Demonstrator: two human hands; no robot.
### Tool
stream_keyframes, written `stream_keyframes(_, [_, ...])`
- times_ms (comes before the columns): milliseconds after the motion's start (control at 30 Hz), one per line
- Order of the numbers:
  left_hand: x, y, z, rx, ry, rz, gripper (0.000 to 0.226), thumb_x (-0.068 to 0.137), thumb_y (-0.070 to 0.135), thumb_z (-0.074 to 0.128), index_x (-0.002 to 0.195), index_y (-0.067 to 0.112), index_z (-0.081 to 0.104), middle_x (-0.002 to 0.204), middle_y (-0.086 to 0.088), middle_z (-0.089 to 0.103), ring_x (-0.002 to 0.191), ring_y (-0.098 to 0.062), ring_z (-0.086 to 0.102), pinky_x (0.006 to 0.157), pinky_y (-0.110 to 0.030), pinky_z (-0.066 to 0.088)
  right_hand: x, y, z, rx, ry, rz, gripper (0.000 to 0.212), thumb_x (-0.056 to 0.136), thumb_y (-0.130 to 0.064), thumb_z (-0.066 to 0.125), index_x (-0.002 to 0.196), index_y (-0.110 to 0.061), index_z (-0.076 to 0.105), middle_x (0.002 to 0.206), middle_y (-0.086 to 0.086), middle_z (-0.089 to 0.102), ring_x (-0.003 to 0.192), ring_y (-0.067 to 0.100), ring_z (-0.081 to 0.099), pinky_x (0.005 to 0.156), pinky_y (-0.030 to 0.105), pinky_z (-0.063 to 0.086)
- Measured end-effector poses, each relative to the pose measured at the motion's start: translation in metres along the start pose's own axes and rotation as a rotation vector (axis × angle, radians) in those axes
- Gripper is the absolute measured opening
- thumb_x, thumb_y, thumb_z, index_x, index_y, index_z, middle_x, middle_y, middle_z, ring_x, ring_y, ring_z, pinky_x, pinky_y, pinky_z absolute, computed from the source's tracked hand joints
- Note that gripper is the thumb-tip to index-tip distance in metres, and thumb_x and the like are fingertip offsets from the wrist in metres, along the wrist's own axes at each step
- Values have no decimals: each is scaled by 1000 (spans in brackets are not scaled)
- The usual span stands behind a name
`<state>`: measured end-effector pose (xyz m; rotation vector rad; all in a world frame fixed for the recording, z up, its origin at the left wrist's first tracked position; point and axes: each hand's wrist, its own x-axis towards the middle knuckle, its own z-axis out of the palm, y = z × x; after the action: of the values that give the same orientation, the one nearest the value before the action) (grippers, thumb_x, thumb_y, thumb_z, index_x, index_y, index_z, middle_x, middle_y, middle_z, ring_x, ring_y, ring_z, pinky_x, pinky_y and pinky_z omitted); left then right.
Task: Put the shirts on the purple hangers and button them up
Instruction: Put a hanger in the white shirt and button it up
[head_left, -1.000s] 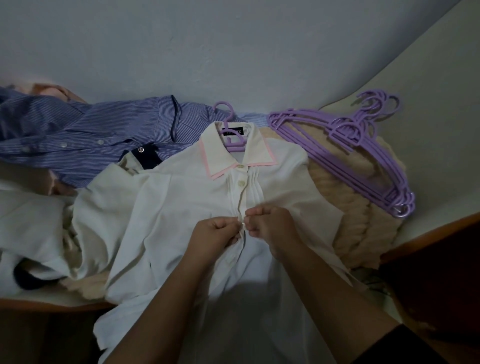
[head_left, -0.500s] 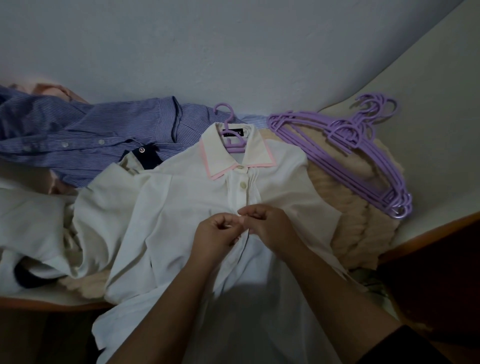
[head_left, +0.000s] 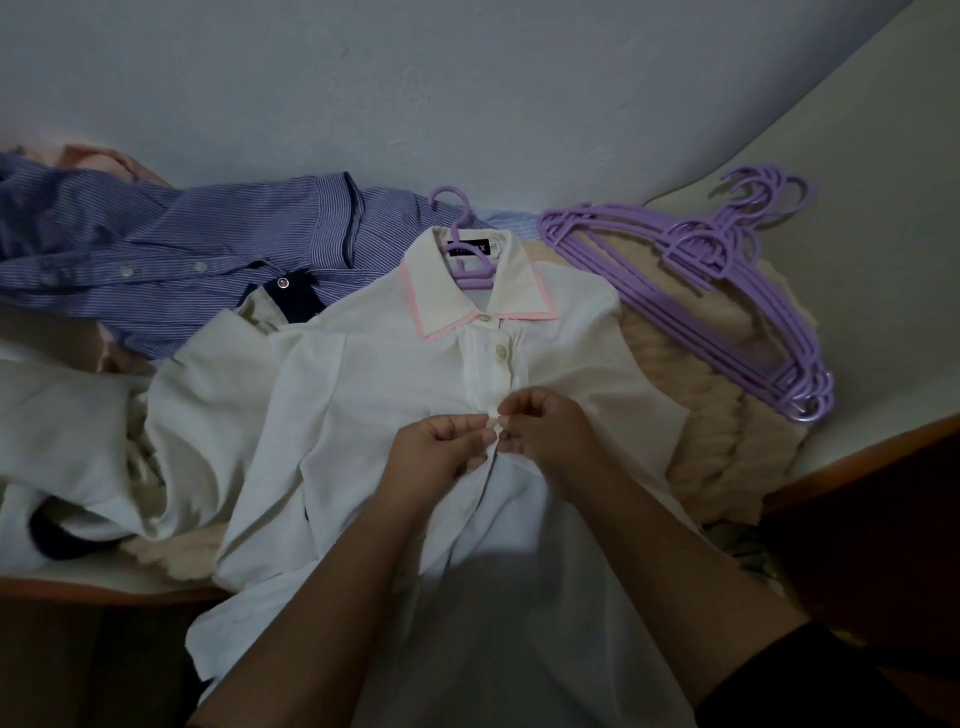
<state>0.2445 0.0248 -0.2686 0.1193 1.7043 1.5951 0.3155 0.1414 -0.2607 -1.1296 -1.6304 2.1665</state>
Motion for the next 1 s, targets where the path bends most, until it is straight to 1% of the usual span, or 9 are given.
stream_keyframes(200, [4, 15, -1, -48, -87, -154, 15, 92, 3, 56, 92, -4, 69, 71, -12, 72, 60, -14, 67, 57, -19, 55, 6, 4, -4, -138, -47, -121, 34, 84, 15, 50, 65, -12, 50, 63, 3, 54, 46, 4, 55, 53, 17, 48])
stream_keyframes(300, [10, 25, -2, -96, -153, -275, 18, 94, 4, 50, 90, -1, 67, 77, -11, 73, 63, -13, 70, 56, -21, 56, 10, 1, -6, -193, -87, -203, 38, 82, 21, 43, 63, -12, 48, 65, 4, 54, 50, 2, 53, 57, 19, 48])
stream_keyframes(400, [15, 34, 2, -158, -156, -291, 21, 96, 3, 47, 88, 1, 65, 67, -7, 71, 55, -10, 67, 54, -19, 55, 18, -12, -5, -246, -81, -280, 39, 77, 23, 41, 61, -12, 48, 67, 4, 54, 54, 0, 52, 58, 15, 47])
stream_keyframes(533, [35, 57, 14, -96, -47, -128, 20, 95, 6, 51, 82, 7, 66, 66, -5, 61, 57, -10, 53, 55, -18, 45, 37, -41, -5, -201, -31, -330, 37, 75, 18, 54, 61, -15, 50, 65, -2, 55, 61, 9, 53, 57, 19, 47])
stream_keyframes(633, [52, 72, 19, -73, -9, -47, 14, 91, 10, 61, 83, 7, 71, 81, -16, 70, 77, -26, 60, 82, -38, 49, 58, -58, -8, -161, -2, -266, 37, 80, 14, 53, 60, -17, 51, 70, 0, 56, 63, 15, 56, 50, 17, 45])
stream_keyframes(733, [60, 70, 21, 64, 15, -40, 15, 91, 12, 61, 82, 10, 74, 95, -23, 70, 89, -31, 61, 98, -52, 47, 69, -55, -14, -166, 12, -165, 38, 79, 15, 49, 58, -16, 55, 68, 6, 58, 64, 20, 57, 66, 35, 51])
stream_keyframes(800, [60, 60, 23, 114, 20, -41, 16, 93, 9, 57, 90, 10, 73, 91, -19, 68, 85, -27, 60, 95, -47, 48, 65, -48, -16, -210, -14, -111, 37, 81, 17, 43, 60, -11, 53, 65, 10, 56, 59, 19, 55, 64, 33, 50])
stream_keyframes(900, [51, 49, 23, 349, 80, 98, 20, 93, 10, 55, 102, 10, 72, 79, 1, 67, 67, -10, 59, 71, -21, 50, 54, -42, -21, -280, -67, -123, 36, 83, 18, 47, 62, -11, 53, 63, 5, 54, 56, 10, 53, 51, 15, 46])
stream_keyframes(1000, [25, 49, 24, 540, 193, 355, 21, 91, 12, 56, 99, 19, 74, 91, 9, 71, 79, -4, 64, 72, -12, 48, 39, -44, -29, -417, -50, -203, 36, 83, 13, 50, 65, -17, 57, 61, -4, 55, 54, 6, 49, 51, 13, 39])
